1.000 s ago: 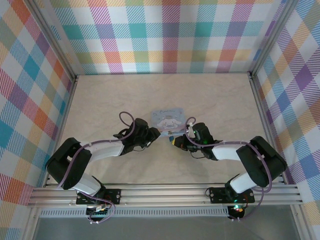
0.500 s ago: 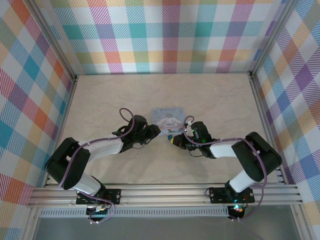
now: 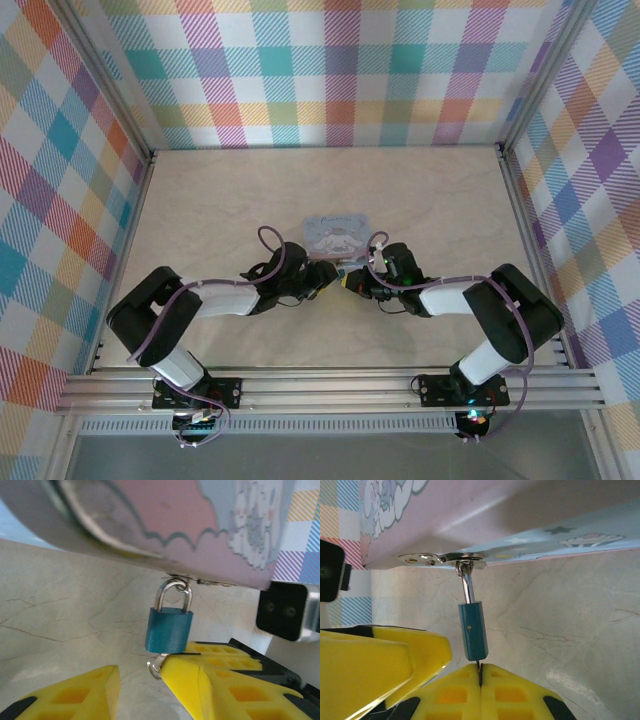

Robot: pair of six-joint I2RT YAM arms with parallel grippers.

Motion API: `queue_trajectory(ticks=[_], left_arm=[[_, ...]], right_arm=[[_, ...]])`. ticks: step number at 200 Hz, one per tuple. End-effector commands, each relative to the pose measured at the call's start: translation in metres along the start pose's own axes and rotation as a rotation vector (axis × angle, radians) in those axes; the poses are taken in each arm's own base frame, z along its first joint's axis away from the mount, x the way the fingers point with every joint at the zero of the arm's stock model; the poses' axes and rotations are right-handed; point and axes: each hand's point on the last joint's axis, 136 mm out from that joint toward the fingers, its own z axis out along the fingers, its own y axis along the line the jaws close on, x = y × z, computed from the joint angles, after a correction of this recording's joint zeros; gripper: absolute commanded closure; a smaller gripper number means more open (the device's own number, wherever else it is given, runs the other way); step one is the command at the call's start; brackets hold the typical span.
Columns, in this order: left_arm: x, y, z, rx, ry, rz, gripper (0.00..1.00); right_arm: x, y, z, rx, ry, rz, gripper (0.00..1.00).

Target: Unlock the padlock with the key

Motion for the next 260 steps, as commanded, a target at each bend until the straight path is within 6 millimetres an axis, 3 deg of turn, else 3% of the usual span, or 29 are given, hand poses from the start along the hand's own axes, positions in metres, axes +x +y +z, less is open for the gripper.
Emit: queue_trajectory(ticks=[1, 52, 121, 188, 260], left_arm=[[0.001, -0.01, 0.005, 0.047, 0.0, -0.017, 0.56], [-0.001, -0.016, 0.013, 0.071, 0.001, -0.028, 0.56], [-0.005, -0.006, 0.022, 0.051, -0.017, -0.082, 0.57], [-0.01, -0.015, 0.029, 0.094, -0.031, -0.114, 0.56], [-0.007, -0.014, 0.038, 0.095, -0.019, -0.13, 0.6]], right_arm=[[-0.004, 0.01, 0.0, -0.028, -0.005, -0.002, 1.0], [-0.004, 0.01, 0.001, -0.03, -0.002, 0.0, 1.0], [-0.004, 0.011, 0.001, -0.04, -0.003, 0.013, 1.0], [-0.003, 0.01, 0.002, -0.041, -0.001, 0.024, 1.0], [-0.008, 0.012, 0.004, -0.056, -0.022, 0.063, 1.0]])
